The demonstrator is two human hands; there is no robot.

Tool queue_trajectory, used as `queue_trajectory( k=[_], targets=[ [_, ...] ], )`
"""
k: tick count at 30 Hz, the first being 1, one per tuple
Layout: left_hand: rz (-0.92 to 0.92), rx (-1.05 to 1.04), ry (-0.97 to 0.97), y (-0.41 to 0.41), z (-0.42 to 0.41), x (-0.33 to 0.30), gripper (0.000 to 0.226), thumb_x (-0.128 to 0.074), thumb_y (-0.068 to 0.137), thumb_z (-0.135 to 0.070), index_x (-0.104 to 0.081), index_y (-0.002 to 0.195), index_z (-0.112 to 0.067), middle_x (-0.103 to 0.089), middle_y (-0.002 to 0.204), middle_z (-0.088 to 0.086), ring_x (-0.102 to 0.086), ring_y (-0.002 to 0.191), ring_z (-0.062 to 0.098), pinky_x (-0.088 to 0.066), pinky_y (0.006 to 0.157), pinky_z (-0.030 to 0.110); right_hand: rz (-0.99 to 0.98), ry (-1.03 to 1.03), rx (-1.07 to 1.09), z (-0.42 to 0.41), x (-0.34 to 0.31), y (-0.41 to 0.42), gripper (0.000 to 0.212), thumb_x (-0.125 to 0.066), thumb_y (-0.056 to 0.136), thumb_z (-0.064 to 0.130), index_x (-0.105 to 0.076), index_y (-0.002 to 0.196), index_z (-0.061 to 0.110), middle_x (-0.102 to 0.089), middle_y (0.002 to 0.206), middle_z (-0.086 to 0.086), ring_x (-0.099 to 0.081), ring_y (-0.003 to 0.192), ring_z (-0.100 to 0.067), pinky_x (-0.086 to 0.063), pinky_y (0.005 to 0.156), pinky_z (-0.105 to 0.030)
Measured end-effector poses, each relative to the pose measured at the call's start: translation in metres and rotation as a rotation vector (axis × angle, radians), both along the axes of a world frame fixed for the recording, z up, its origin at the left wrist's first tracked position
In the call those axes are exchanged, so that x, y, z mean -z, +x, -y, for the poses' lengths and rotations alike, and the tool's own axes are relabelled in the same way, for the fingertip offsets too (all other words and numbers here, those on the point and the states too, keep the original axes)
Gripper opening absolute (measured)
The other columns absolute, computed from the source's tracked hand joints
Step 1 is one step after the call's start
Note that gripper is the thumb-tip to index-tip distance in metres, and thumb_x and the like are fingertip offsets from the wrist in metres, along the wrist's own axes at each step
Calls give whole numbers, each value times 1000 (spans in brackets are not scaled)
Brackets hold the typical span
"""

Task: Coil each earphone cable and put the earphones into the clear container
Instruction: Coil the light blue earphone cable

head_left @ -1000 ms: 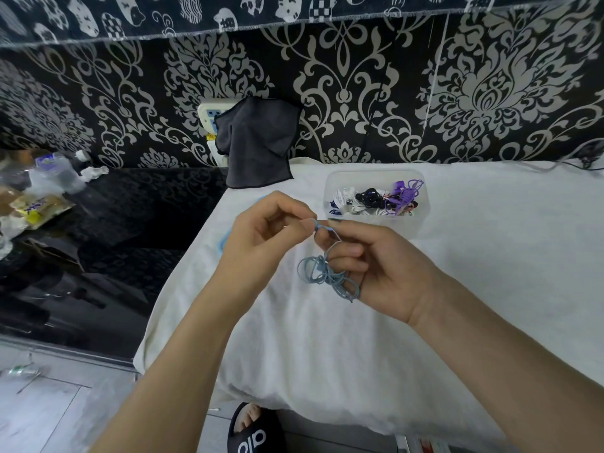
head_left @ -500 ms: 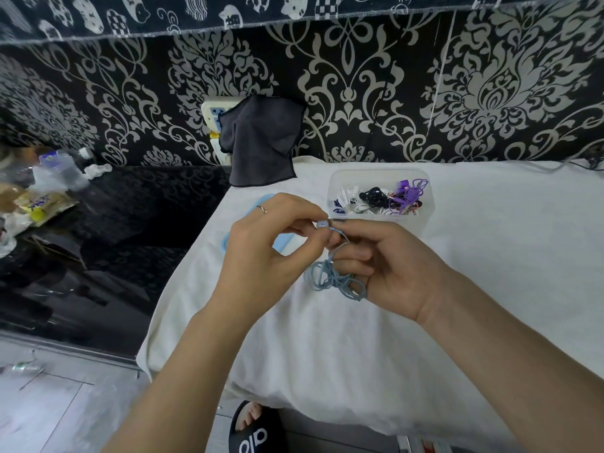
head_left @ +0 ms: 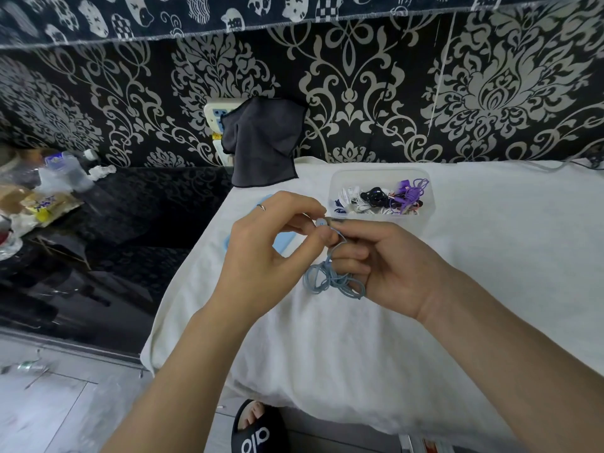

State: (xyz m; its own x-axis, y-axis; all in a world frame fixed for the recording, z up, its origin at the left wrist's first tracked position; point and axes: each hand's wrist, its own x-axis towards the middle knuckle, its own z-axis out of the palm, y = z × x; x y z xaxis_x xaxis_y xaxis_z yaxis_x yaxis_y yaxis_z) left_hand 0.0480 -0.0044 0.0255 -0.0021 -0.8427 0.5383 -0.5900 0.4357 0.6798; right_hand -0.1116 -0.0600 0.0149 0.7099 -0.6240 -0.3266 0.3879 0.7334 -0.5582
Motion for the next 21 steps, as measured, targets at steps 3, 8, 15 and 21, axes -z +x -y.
queue_trajectory(
  k=[3, 8, 15, 21],
  targets=[
    [58, -8, -32, -1, 1, -1, 10, -70, 88, 5, -68, 93, -3, -69, 89, 4, -69, 82, 17, -56, 79, 30, -13, -12, 6, 0, 0, -1, 3, -58, 90, 8, -60, 90, 5, -56, 70, 0, -32, 43, -4, -25, 41, -14],
    [41, 20, -41, -3, 1, -4, 10, -70, 86, 8, -67, 89, -1, -68, 87, 5, -68, 82, 18, -57, 77, 35, -24, -42, 18, -2, -2, -4, 4, -61, 85, 8, -60, 83, 6, -55, 69, 1, -32, 42, -4, -26, 40, -14],
    [-327, 178, 205, -11, -2, -9, 8, -66, 92, 4, -61, 99, 3, -72, 90, 4, -71, 87, 24, -54, 87, 39, -45, -148, 22, -3, -6, -13, 11, -57, 91, 8, -67, 85, 6, -55, 72, -1, -31, 43, -4, -20, 44, -15],
    [-496, 262, 330, -14, -3, -17, 9, -63, 90, 8, -57, 93, 1, -74, 88, 6, -70, 87, 26, -55, 89, 36, -85, -279, -20, 2, -6, -24, 15, -51, 97, 4, -65, 92, 4, -56, 72, 0, -30, 44, -4, -21, 45, -16]
  ],
)
